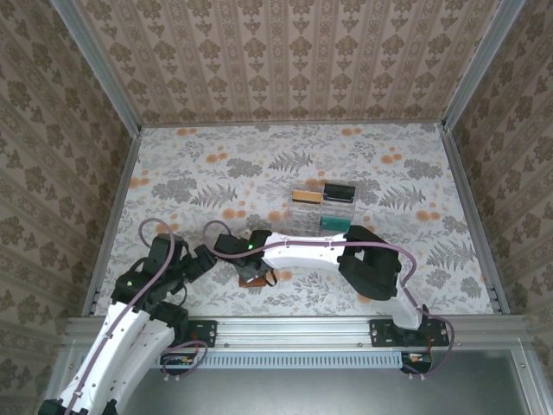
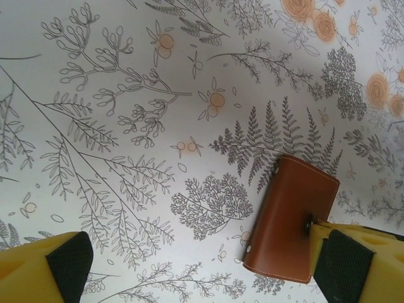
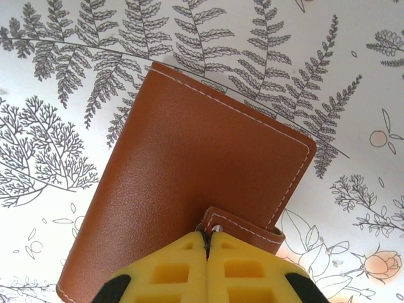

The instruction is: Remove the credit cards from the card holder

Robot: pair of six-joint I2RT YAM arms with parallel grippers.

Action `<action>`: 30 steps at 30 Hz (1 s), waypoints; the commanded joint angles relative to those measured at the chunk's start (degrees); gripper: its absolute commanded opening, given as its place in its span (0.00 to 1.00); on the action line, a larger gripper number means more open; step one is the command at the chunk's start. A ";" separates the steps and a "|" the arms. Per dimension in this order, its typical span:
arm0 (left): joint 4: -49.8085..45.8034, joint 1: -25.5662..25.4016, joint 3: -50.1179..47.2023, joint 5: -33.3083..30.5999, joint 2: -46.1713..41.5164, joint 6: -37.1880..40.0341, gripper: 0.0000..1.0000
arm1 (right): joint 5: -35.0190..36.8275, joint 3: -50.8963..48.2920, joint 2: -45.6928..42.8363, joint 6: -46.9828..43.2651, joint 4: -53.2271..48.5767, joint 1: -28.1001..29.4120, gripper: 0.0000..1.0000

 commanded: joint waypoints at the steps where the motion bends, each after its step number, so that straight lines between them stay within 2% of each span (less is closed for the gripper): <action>1: 3.19 0.51 -1.84 4.42 -0.19 -0.62 0.91 | 0.50 -2.53 -2.50 -0.24 0.88 0.28 0.00; 3: 6.23 0.49 -3.17 7.09 -0.23 -1.35 0.82 | 0.72 -3.55 -3.82 -0.52 2.32 0.20 0.00; 7: 13.35 0.51 -6.68 12.83 0.17 -4.47 0.54 | 0.65 -7.59 -8.02 -0.62 7.33 -0.23 0.00; 9: 14.61 0.48 -7.51 13.67 0.41 -5.26 0.50 | 0.36 -9.70 -10.41 -0.62 10.00 -0.50 0.00; 12: 14.74 0.48 -7.18 13.57 0.81 -4.81 0.51 | -0.05 -12.93 -14.26 -0.44 14.36 -1.22 0.00; 18: 15.12 0.52 -4.98 13.39 3.58 -3.16 0.66 | -3.23 -18.86 -22.12 0.15 21.70 -3.85 0.00; 21: 15.18 0.49 -3.48 13.30 5.48 -1.98 0.69 | -4.87 -20.66 -25.68 -0.20 24.63 -4.93 0.00; 27: 15.48 0.50 -1.24 13.08 8.45 -0.09 0.81 | -2.97 -25.66 -31.00 0.93 27.22 -6.50 0.00; 30: 15.79 0.44 -0.86 13.18 9.55 0.23 0.82 | -1.31 -28.80 -32.40 3.07 26.13 -7.66 0.00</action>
